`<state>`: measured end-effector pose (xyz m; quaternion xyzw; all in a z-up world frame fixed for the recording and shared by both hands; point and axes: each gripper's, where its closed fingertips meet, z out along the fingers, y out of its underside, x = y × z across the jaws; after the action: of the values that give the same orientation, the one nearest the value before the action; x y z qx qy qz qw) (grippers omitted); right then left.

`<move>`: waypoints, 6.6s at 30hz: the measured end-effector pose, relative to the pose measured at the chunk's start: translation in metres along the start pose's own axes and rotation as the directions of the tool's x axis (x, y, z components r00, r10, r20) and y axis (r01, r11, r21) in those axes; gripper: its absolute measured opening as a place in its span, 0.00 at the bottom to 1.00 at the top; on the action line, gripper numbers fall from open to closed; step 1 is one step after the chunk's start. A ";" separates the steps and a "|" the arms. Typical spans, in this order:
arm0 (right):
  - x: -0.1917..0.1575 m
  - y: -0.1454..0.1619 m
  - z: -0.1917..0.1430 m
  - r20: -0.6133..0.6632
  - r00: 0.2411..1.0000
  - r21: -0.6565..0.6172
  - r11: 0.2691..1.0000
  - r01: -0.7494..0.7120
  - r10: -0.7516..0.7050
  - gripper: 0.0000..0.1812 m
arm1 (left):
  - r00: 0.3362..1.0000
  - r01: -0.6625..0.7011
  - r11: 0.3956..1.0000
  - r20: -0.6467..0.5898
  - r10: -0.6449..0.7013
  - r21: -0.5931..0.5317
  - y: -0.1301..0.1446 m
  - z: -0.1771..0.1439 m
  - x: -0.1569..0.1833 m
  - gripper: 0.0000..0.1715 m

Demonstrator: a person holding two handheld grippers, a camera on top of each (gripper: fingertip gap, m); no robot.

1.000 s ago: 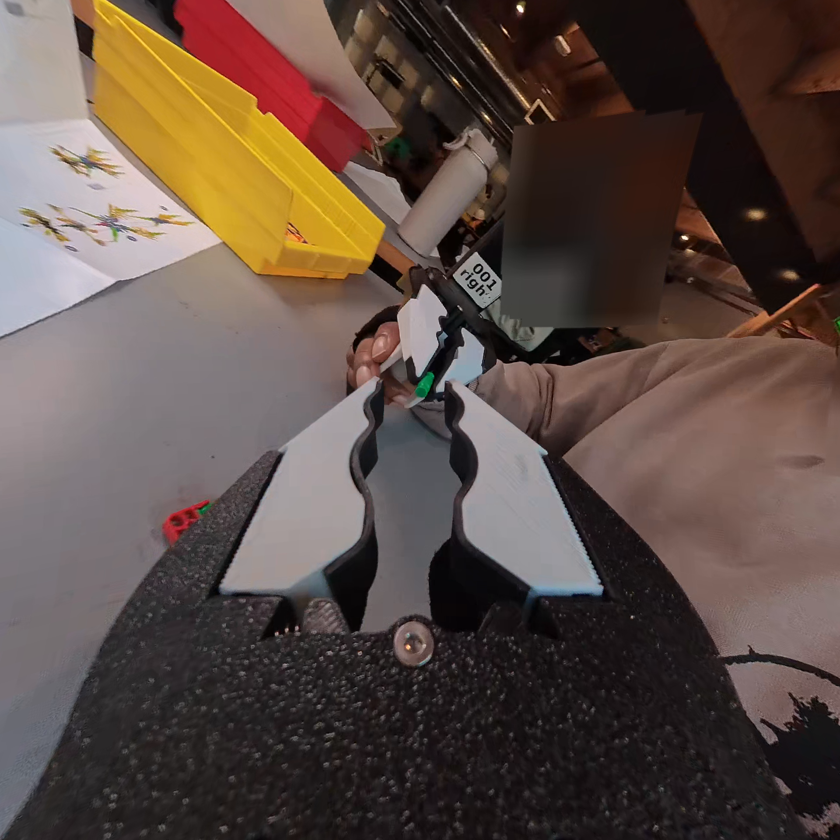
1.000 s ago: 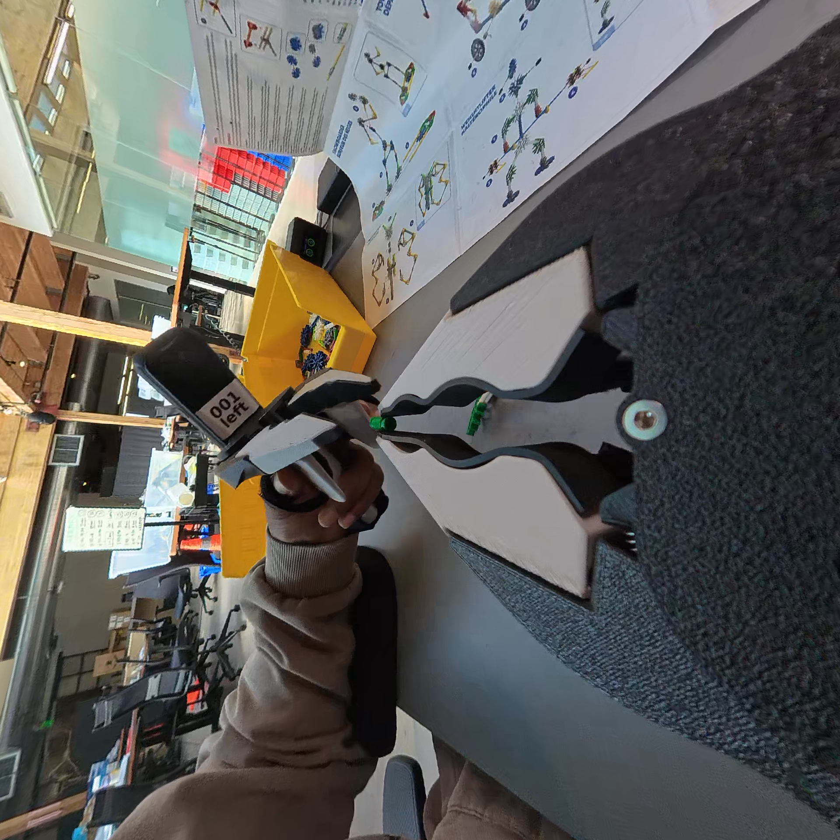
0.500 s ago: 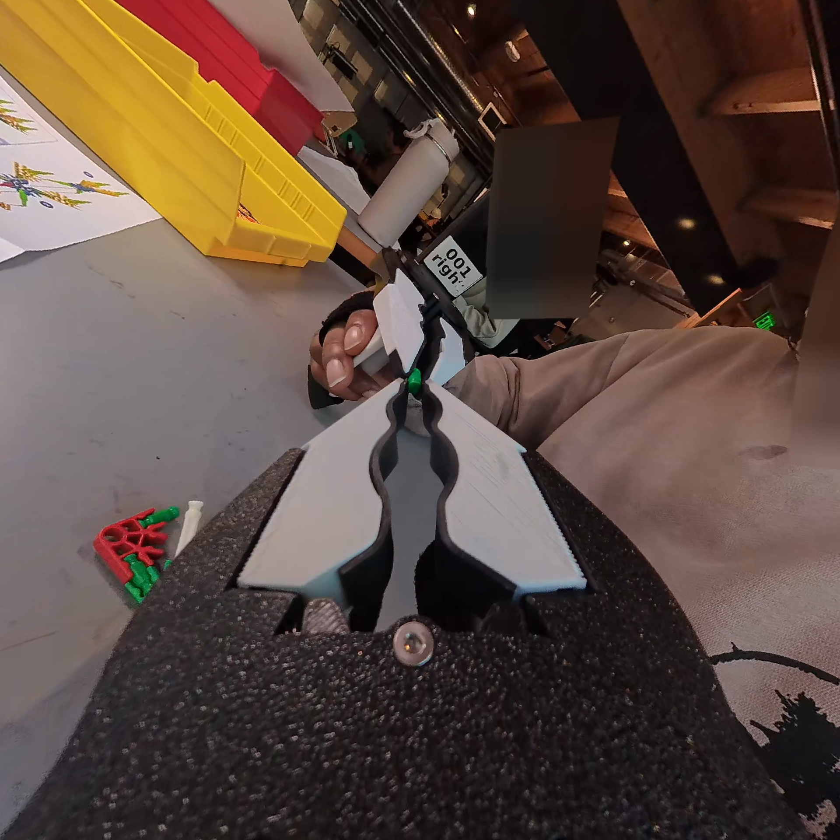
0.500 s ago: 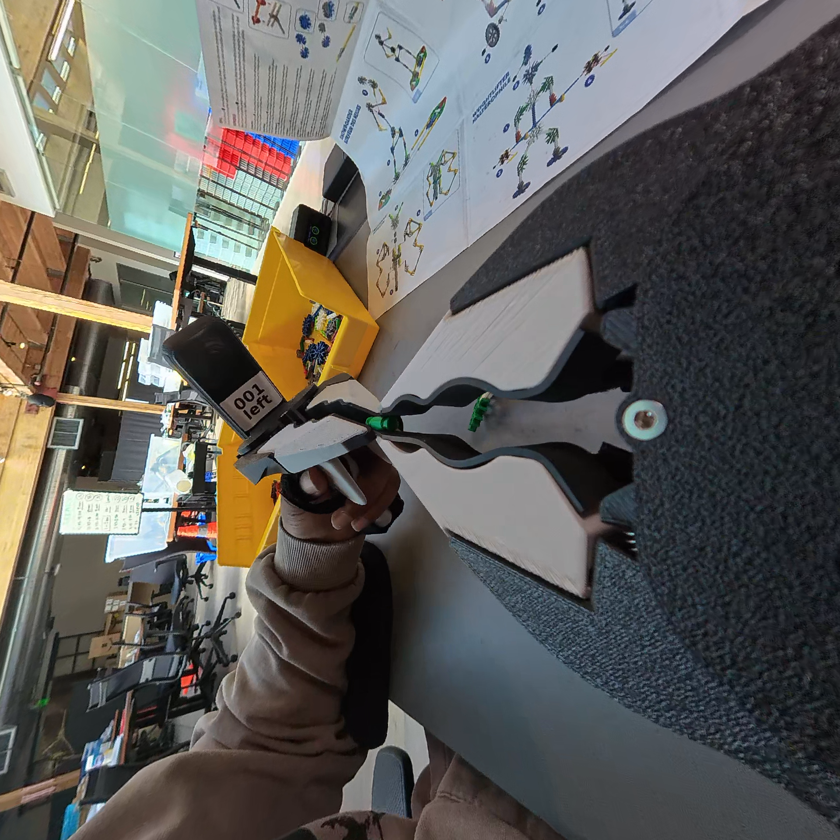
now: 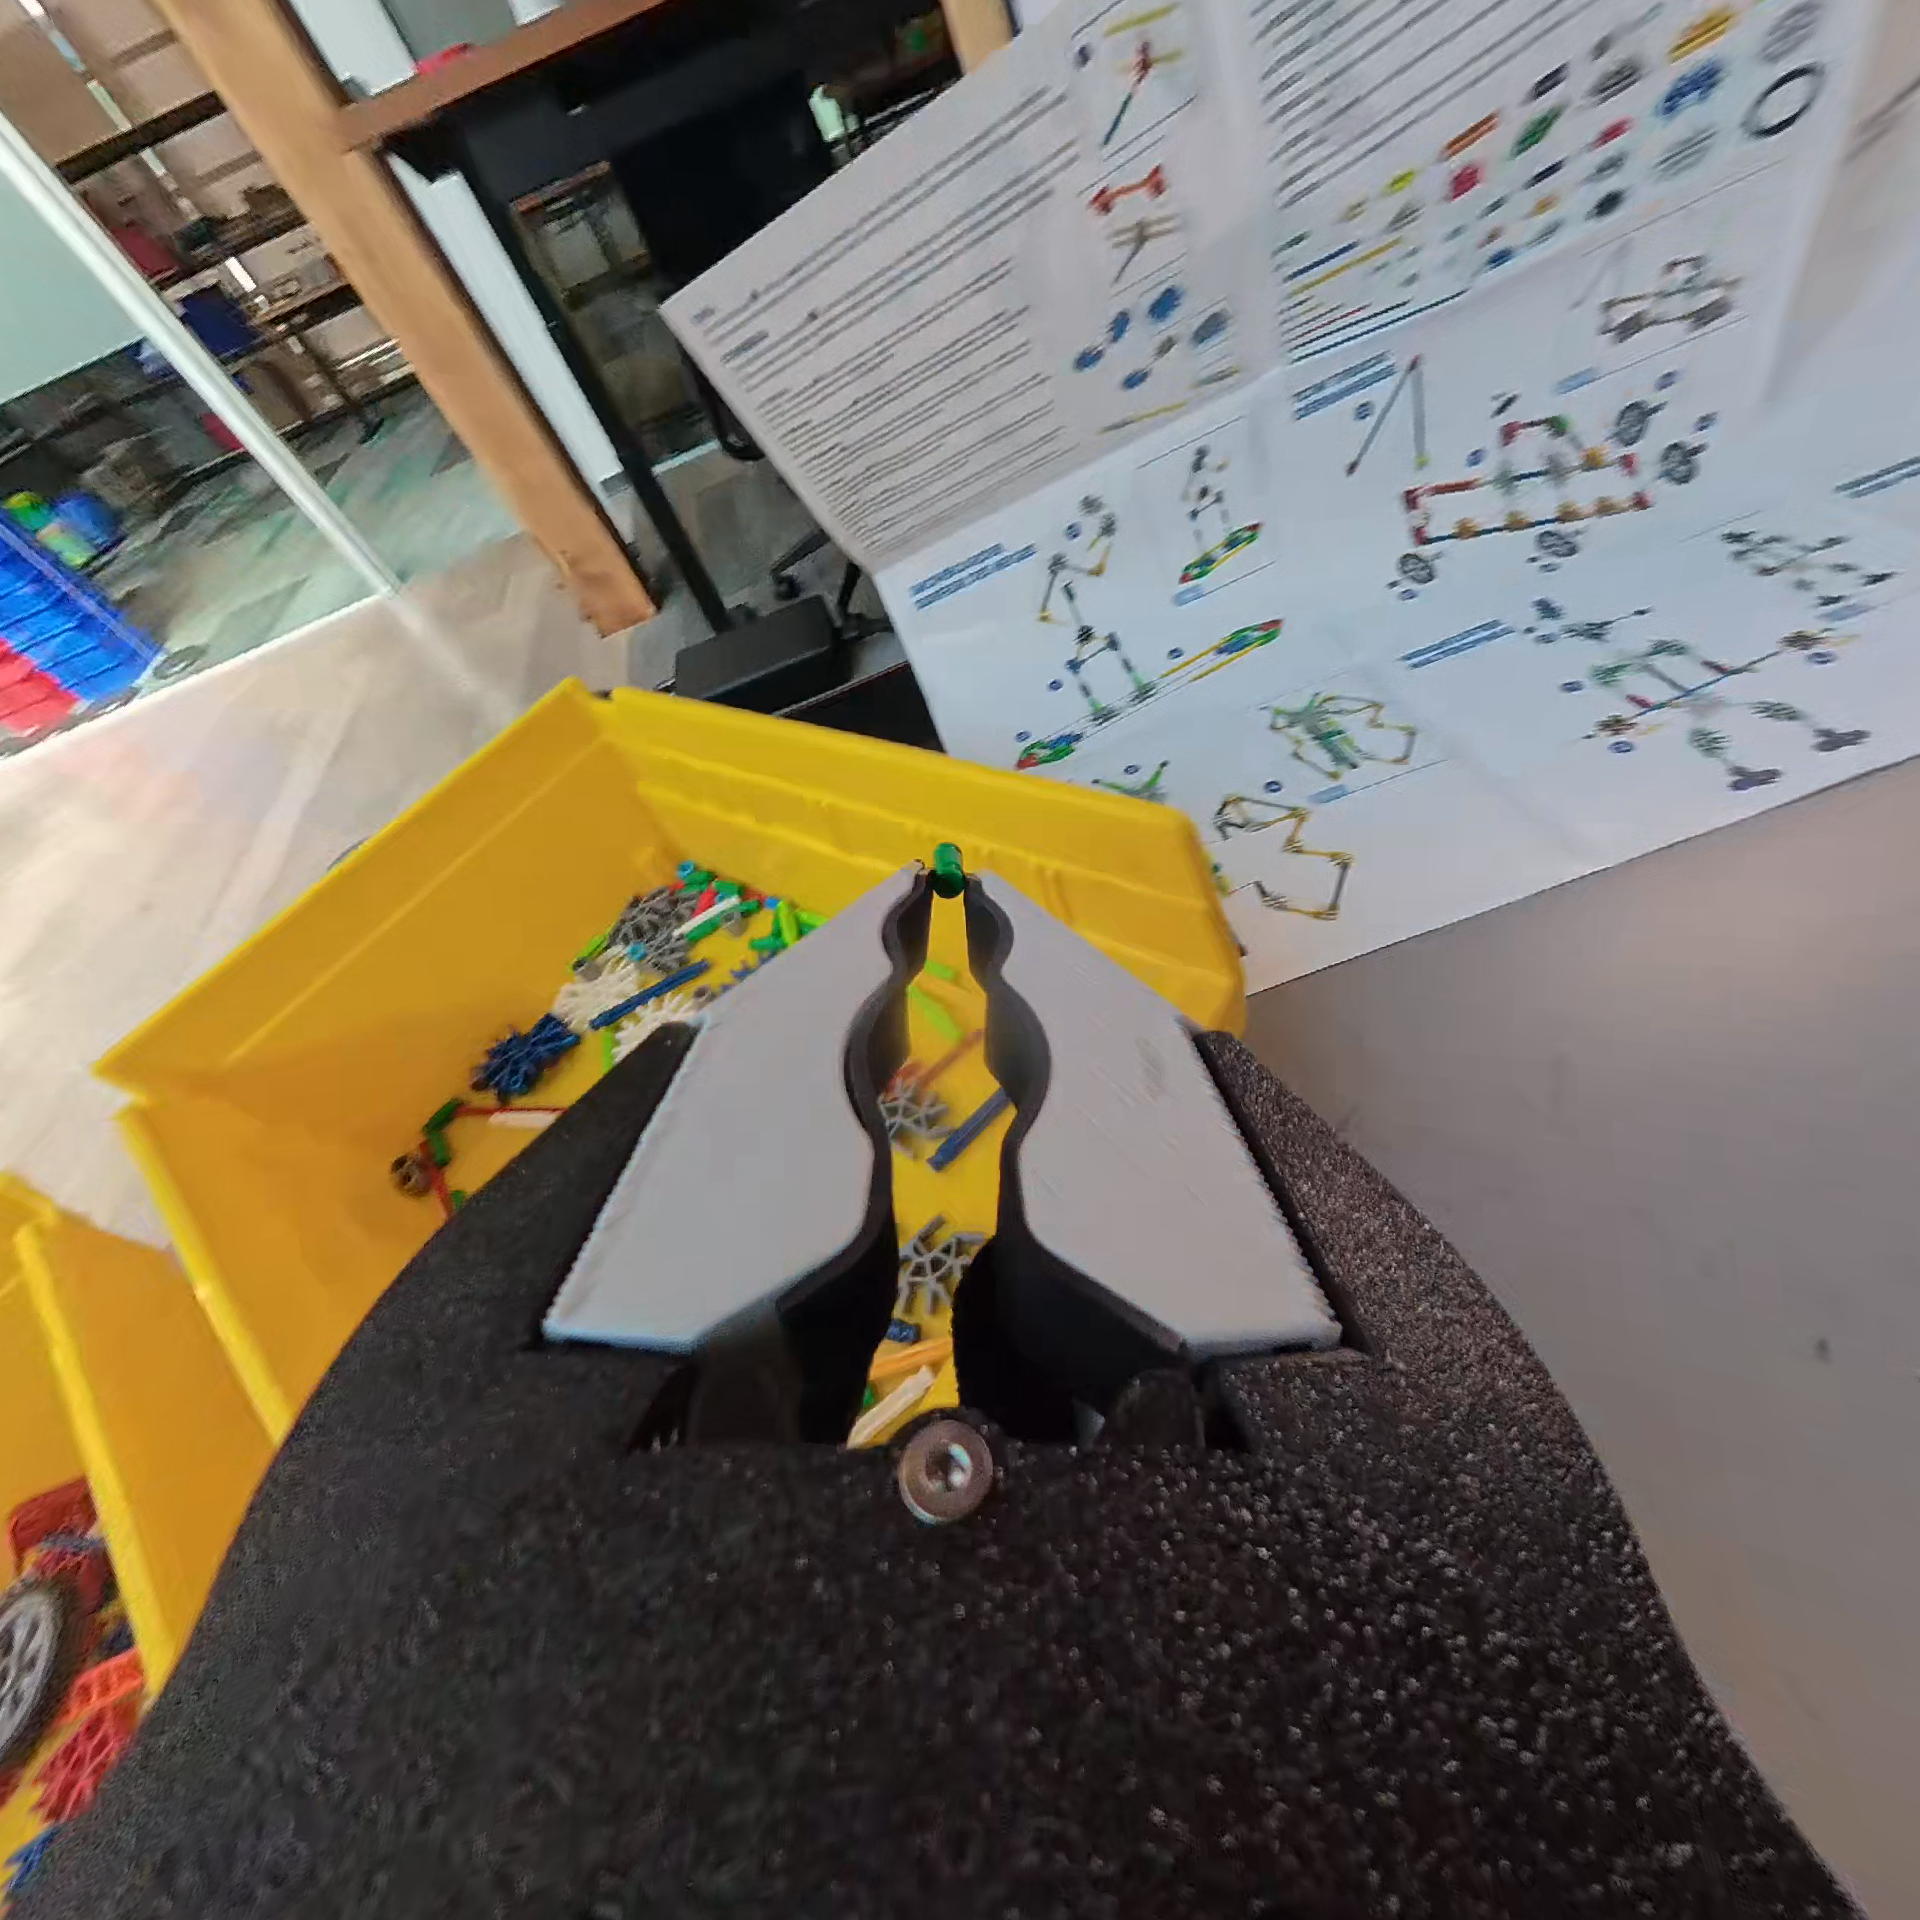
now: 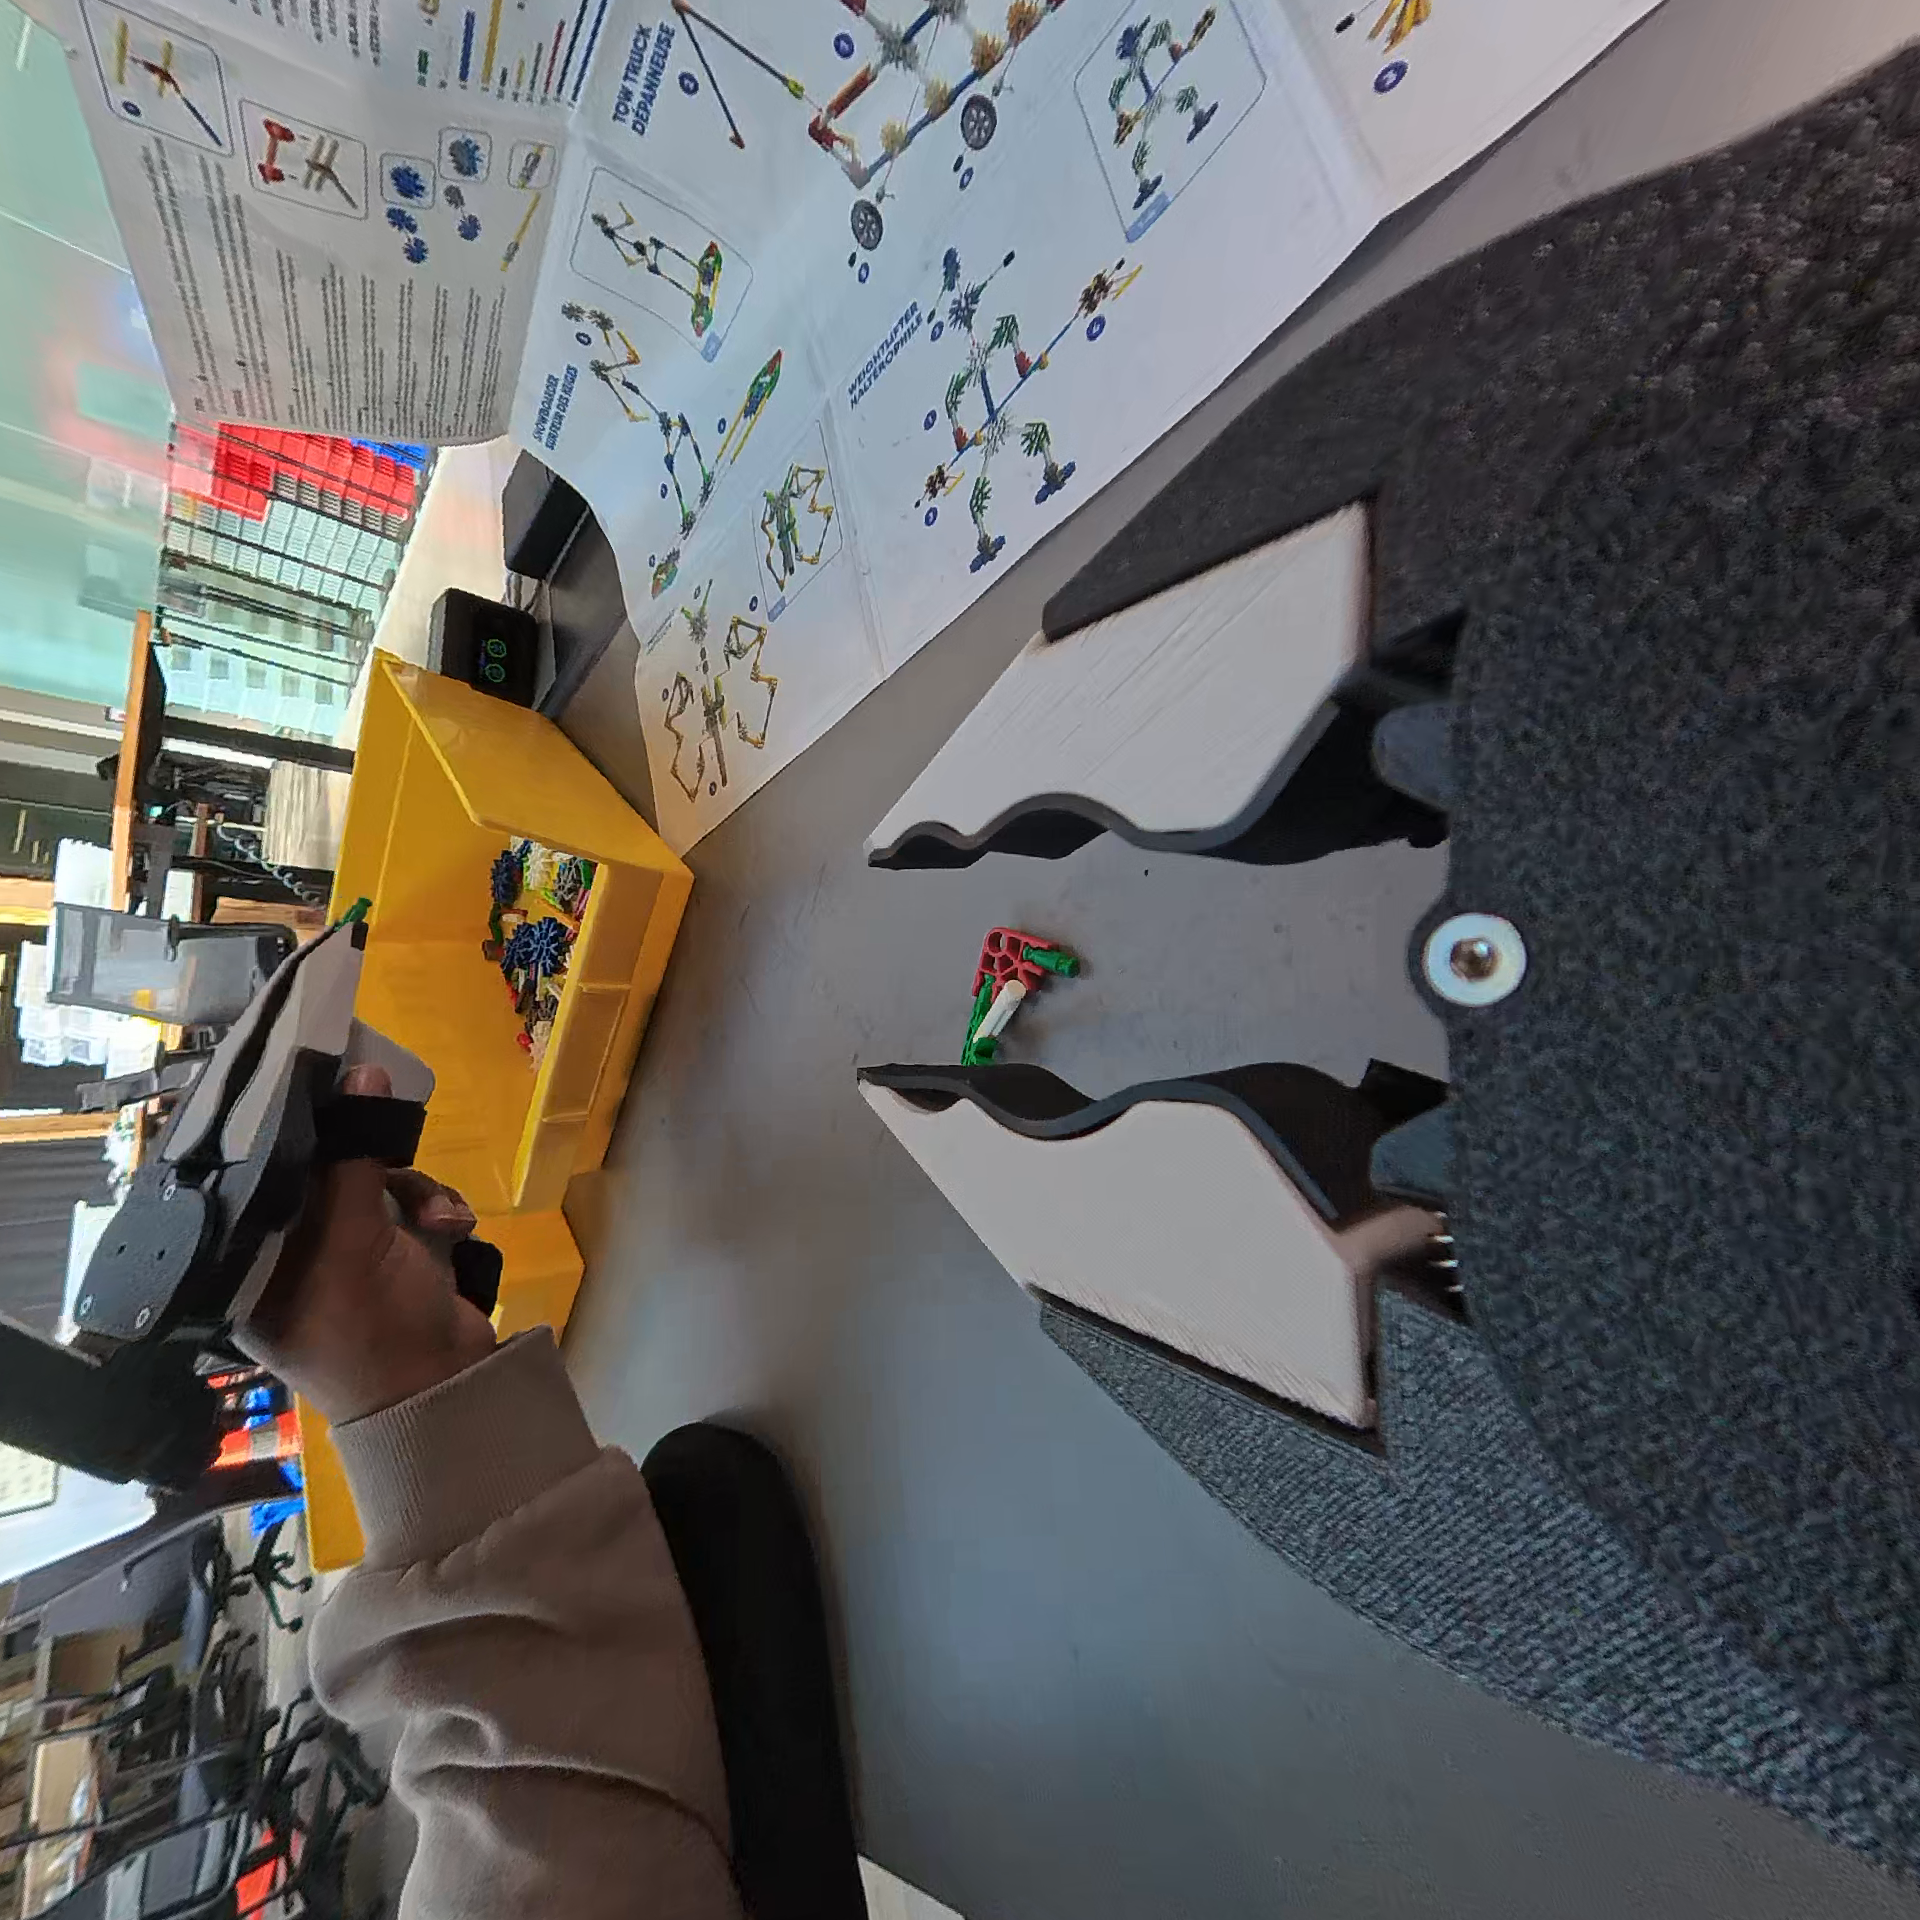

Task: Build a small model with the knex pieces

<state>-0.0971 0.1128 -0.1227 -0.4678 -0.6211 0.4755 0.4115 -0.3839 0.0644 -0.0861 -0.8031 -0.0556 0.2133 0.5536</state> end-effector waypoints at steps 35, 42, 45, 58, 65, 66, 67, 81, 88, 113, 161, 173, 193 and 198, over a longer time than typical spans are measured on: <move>-0.033 0.042 0.007 0.092 0.940 -0.211 0.916 0.341 -0.328 0.19 | 0.428 -0.298 0.943 -0.862 0.272 0.150 0.045 -0.079 0.288 0.03; -0.032 0.034 0.003 0.100 0.958 -0.172 0.944 0.283 -0.269 0.11 | 0.392 -0.145 0.979 -0.900 0.192 0.145 0.025 -0.092 0.292 0.03; -0.029 0.025 0.000 0.100 0.973 -0.124 0.968 0.220 -0.208 0.15 | 0.353 0.001 0.994 -0.930 0.101 0.108 0.006 -0.098 0.288 0.02; -0.034 -0.017 0.003 0.202 0.976 0.093 0.991 -0.099 0.079 0.09 | 0.176 0.431 0.899 -0.971 -0.164 -0.074 -0.044 -0.111 0.269 0.02; -0.047 -0.035 -0.010 0.375 0.907 0.148 0.953 -0.265 0.194 0.03 | 0.087 0.433 0.892 -0.978 -0.187 -0.132 -0.045 -0.119 0.271 0.04; -0.048 -0.038 -0.011 0.396 0.892 0.157 0.941 -0.299 0.217 0.03 | 0.078 0.440 0.889 -0.981 -0.180 -0.128 -0.047 -0.122 0.271 0.04; -0.049 -0.041 -0.013 0.419 0.876 0.166 0.929 -0.330 0.237 0.03 | 0.067 0.447 0.886 -0.983 -0.171 -0.123 -0.049 -0.125 0.271 0.04; -0.037 -0.045 -0.027 0.463 0.805 0.153 0.862 -0.484 0.370 0.02 | 0.054 0.461 0.879 -0.985 -0.163 -0.120 -0.052 -0.127 0.262 0.10; -0.053 -0.031 -0.015 0.442 0.803 0.026 0.889 -0.457 0.400 0.02 | 0.030 0.414 0.899 -0.985 -0.171 -0.143 -0.045 -0.129 0.266 0.03; -0.043 -0.024 -0.017 0.407 0.802 0.019 0.874 -0.486 0.437 0.03 | 0.005 0.455 0.868 -0.974 -0.225 -0.198 -0.044 -0.122 0.267 0.05; 0.006 0.012 0.008 -0.168 0.948 -0.053 0.958 -0.282 0.270 0.05 | 0.657 0.125 0.984 -0.754 0.013 0.126 -0.026 -0.060 0.280 0.04; -0.003 0.007 0.008 -0.133 0.975 -0.128 0.978 0.162 -0.179 0.02 | 0.490 0.241 0.970 -0.864 -0.115 0.008 -0.031 -0.072 0.278 0.02; -0.038 -0.026 0.006 0.333 0.829 0.042 0.871 -0.489 0.449 0.02 | 0.329 0.379 0.925 -0.931 -0.161 -0.026 -0.056 -0.100 0.266 0.04; -0.048 -0.010 -0.002 0.399 0.834 -0.099 0.922 -0.375 0.382 0.02 | 0.083 0.298 0.932 -0.968 -0.238 -0.203 -0.037 -0.113 0.273 0.03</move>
<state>-0.0862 0.0653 -0.1159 -0.4743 -0.5926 0.6295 0.1659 -0.0859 0.0694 -0.0959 -0.7067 0.1787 -0.4665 0.5010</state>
